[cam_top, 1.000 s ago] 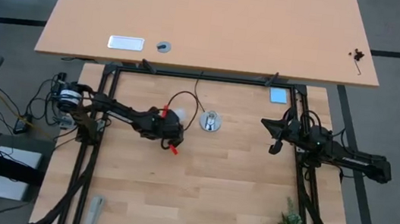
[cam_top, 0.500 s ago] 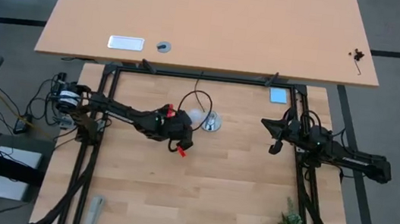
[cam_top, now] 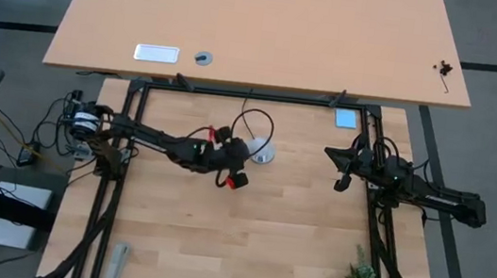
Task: Screw lightbulb
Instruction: Insert the lightbulb into the lamp
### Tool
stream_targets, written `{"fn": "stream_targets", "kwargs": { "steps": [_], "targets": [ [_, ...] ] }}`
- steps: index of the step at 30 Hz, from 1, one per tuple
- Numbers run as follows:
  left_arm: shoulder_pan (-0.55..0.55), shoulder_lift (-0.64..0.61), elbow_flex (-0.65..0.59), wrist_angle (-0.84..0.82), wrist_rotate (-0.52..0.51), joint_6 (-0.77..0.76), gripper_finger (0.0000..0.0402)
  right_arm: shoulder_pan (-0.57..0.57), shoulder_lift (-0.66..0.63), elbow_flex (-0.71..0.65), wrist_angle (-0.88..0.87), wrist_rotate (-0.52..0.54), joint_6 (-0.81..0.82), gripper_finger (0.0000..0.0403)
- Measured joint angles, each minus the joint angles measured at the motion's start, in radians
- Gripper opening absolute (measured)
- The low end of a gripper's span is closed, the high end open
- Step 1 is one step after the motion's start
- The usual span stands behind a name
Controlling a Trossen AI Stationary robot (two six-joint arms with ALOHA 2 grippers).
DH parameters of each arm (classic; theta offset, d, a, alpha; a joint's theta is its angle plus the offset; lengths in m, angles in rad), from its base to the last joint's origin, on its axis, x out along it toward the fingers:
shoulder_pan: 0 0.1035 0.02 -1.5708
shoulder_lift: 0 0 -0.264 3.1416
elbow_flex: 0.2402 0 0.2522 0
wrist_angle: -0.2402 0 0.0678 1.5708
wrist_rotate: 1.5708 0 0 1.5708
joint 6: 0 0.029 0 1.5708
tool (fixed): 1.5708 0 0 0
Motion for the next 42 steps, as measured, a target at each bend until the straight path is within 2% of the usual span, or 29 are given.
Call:
{"fn": "stream_targets", "kwargs": {
  "steps": [6, 16, 21, 29, 34, 37, 40, 42],
  "targets": [
    [0.061, 0.000, 0.000, 0.143, 0.168, 0.124, 0.0098, 0.000, 0.000, 0.000, 0.000, 0.000, 0.000, 0.0030],
    [0.116, 0.000, 0.000, 0.351, 0.418, 0.185, 0.0098, 0.000, 0.000, 0.000, 0.000, 0.000, 0.000, 0.0030],
    [0.116, -0.001, -0.001, 0.460, 0.486, 0.190, 0.0098, 0.000, 0.000, 0.000, 0.000, 0.000, 0.006, 0.0030],
    [0.151, -0.002, -0.001, 0.582, 0.517, 0.179, 0.0098, 0.000, 0.000, 0.000, 0.008, 0.000, 0.007, 0.0030],
    [0.192, -0.002, -0.005, 0.654, 0.606, 0.180, 0.0098, 0.000, 0.000, 0.000, 0.019, 0.000, 0.010, 0.0030],
    [0.220, -0.002, -0.055, 0.786, 0.694, 0.187, 0.0098, 0.000, 0.000, 0.000, 0.068, 0.000, 0.016, 0.0030],
    [0.258, -0.002, -0.126, 0.942, 0.798, 0.135, 0.0098, 0.000, 0.002, 0.000, 0.136, 0.000, 0.084, 0.0030],
    [0.279, -0.002, -0.174, 1.027, 0.831, 0.102, 0.0098, 0.001, 0.009, 0.000, 0.186, -0.015, 0.134, 0.0032]
  ]
}}
